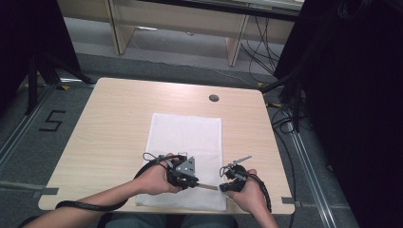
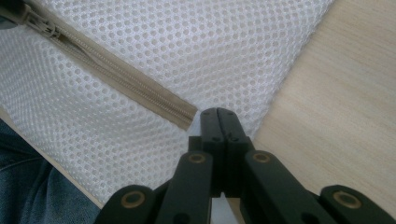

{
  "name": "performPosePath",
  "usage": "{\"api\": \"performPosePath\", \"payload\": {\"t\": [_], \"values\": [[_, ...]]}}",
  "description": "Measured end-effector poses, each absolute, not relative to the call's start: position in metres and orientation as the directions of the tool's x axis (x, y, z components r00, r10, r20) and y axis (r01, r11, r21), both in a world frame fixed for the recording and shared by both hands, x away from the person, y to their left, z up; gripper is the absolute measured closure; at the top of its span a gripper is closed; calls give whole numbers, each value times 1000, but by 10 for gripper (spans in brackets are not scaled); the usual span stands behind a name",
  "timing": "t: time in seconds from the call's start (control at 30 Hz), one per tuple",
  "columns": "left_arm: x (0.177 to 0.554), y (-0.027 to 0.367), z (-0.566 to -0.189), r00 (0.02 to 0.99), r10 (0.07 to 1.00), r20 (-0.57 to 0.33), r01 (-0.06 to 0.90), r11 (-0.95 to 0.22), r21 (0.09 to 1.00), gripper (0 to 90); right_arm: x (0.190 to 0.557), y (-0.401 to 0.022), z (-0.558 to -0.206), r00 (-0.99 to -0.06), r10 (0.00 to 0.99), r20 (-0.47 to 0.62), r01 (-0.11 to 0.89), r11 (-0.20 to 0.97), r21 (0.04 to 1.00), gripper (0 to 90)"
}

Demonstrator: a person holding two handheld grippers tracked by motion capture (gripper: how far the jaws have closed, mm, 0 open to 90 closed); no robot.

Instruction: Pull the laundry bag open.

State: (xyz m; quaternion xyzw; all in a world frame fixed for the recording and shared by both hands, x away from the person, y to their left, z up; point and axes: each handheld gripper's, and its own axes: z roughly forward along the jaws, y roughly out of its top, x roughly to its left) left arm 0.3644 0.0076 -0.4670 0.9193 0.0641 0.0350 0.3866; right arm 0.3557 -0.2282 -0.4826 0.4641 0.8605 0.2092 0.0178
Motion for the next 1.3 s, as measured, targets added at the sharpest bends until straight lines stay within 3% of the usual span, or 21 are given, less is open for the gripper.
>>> {"api": "performPosePath", "payload": {"t": [0.77,1.3], "values": [[361,16,-468,984,176,-3,125,-688,715,823,353,-225,-481,-531,828,182,821,449,351,900],[360,21,-467,985,174,-7,126,-684,718,823,355,-227,-482,-563,811,159,795,480,371,900]]}}
